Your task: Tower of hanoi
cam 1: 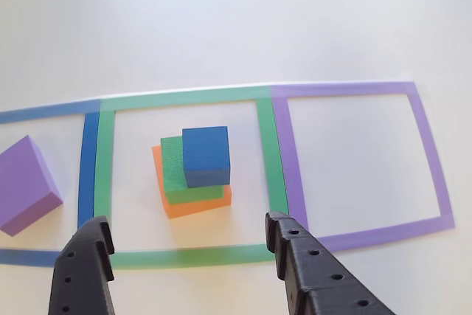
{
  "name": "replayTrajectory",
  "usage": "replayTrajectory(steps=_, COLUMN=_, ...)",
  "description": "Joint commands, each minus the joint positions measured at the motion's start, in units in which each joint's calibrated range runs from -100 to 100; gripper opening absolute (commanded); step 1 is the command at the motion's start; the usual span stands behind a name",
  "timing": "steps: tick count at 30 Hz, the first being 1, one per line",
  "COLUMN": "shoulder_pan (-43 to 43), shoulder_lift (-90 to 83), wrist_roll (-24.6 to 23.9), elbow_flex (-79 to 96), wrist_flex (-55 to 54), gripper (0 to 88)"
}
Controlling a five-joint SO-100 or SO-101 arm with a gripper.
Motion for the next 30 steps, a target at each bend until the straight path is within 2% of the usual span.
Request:
replayTrajectory(steps=1, shoulder_pan=1.13, shoulder_lift=-1.68, wrist_roll=0.0, elbow_flex=5.81, wrist_flex=-10.75, gripper=26.2)
replayTrajectory(steps=11, shoulder_pan=1.81, shoulder_lift=0.8, wrist_roll=0.0, elbow_flex=12.99, wrist_flex=-22.25, gripper=33.6)
replayTrajectory(steps=15, shoulder_pan=2.35, shoulder_lift=3.76, wrist_roll=0.0, elbow_flex=15.44, wrist_flex=-28.48, gripper=33.2)
replayTrajectory(steps=20, shoulder_pan=2.73, shoulder_lift=9.77, wrist_roll=0.0, elbow_flex=20.17, wrist_flex=-41.35, gripper=32.9)
replayTrajectory(steps=30, shoulder_pan=1.89, shoulder_lift=19.07, wrist_roll=0.0, elbow_flex=25.16, wrist_flex=-56.56, gripper=32.8)
